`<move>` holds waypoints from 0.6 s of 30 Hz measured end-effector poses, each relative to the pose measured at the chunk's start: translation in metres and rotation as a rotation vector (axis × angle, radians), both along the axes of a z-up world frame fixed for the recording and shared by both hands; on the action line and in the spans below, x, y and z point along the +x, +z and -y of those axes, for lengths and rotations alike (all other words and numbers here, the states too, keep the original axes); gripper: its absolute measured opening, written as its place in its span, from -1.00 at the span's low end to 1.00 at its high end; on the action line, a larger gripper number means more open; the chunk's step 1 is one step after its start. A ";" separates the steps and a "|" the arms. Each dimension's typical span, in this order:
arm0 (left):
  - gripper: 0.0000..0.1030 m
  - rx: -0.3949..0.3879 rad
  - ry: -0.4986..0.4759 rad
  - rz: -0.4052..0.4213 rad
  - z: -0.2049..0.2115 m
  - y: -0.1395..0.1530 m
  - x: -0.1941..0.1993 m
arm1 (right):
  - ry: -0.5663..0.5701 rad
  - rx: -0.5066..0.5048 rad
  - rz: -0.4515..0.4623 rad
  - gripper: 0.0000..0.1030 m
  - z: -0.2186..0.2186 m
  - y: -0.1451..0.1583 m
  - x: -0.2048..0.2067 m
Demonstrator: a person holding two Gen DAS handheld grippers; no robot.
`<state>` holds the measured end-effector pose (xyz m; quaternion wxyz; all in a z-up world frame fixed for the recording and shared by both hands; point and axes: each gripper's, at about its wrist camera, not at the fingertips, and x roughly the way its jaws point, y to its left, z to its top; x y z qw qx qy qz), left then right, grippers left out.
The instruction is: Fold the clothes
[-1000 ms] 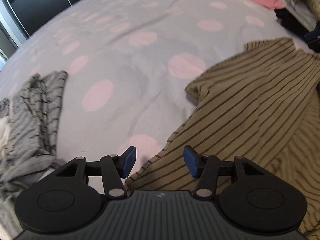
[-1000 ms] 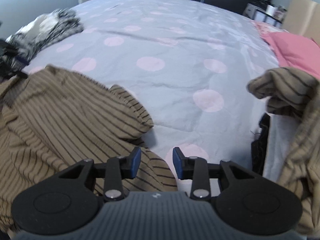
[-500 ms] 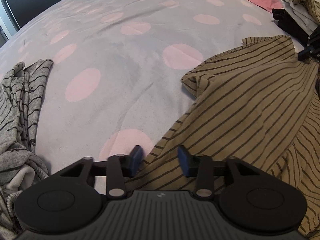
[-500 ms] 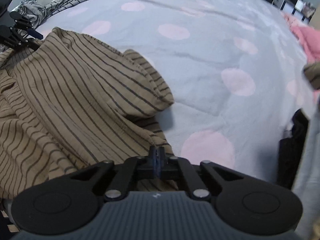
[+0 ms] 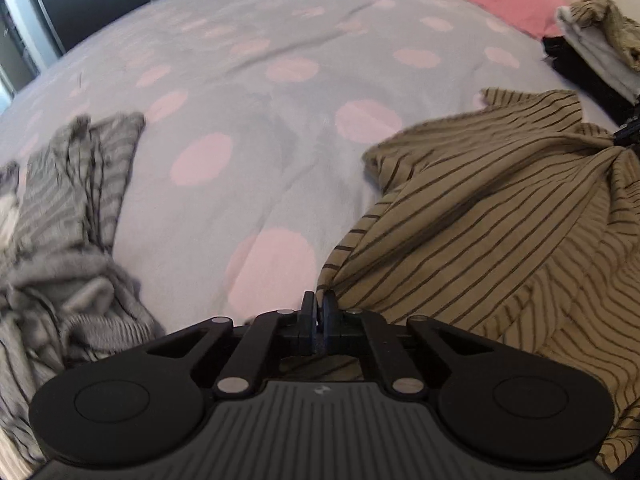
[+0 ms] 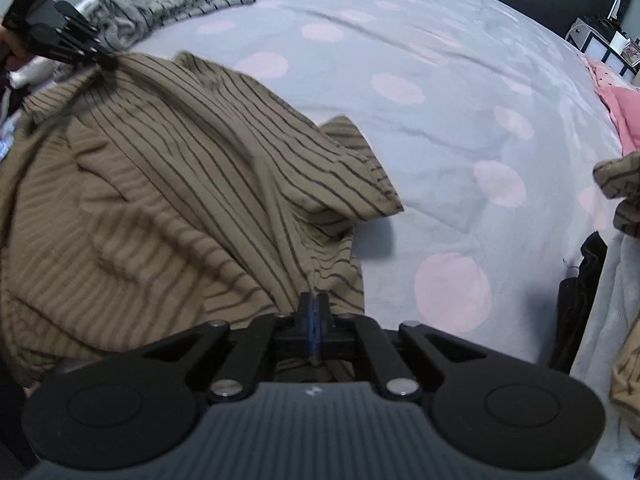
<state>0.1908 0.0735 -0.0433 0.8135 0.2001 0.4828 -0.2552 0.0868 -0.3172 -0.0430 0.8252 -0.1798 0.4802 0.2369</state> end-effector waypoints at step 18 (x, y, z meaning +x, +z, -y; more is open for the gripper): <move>-0.19 0.012 0.022 0.071 0.007 -0.015 0.008 | -0.075 0.036 -0.028 -0.92 0.002 -0.011 0.022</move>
